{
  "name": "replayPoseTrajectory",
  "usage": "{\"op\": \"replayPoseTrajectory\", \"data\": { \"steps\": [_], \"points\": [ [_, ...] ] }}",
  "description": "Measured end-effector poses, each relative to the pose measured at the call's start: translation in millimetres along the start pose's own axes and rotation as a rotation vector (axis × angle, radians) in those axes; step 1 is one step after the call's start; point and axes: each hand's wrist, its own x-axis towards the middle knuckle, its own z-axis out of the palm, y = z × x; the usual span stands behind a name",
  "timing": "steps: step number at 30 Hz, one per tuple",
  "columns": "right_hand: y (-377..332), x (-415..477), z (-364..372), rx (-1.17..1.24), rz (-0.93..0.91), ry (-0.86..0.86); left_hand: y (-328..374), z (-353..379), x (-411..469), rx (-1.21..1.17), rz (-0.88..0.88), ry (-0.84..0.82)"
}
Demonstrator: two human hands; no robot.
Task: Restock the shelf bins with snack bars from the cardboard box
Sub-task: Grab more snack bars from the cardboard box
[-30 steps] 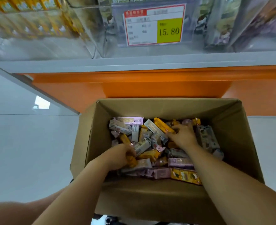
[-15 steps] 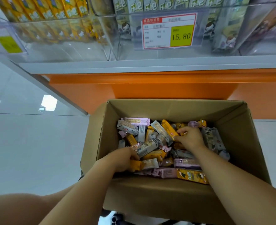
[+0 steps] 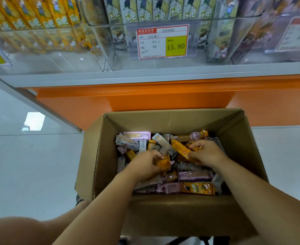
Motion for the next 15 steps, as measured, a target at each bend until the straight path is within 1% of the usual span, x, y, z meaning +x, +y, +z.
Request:
{"op": "replayPoseTrajectory", "data": {
  "steps": [3, 5, 10, 12, 15],
  "points": [
    [-0.9, -24.0, -16.9, -0.1, 0.03, -0.193, 7.7, 6.9, 9.7, 0.085, 0.047, -0.114],
    [4.8, -36.5, -21.9, -0.133, 0.035, -0.261, 8.7, 9.3, 14.3, 0.086, 0.042, -0.184],
    [12.0, -50.7, -23.7, -0.239, -0.032, -0.256, 11.2, 11.0, 19.5, 0.11, 0.033, -0.258],
    [9.3, -53.9, -23.3, -0.294, -0.024, -0.286, 9.6, 12.9, 19.9, 0.11, 0.024, -0.271],
    [6.3, -54.3, -19.7, -0.421, -0.016, -0.283, 5.6, 15.3, 17.3, 0.118, -0.009, -0.28]
  ]
}}
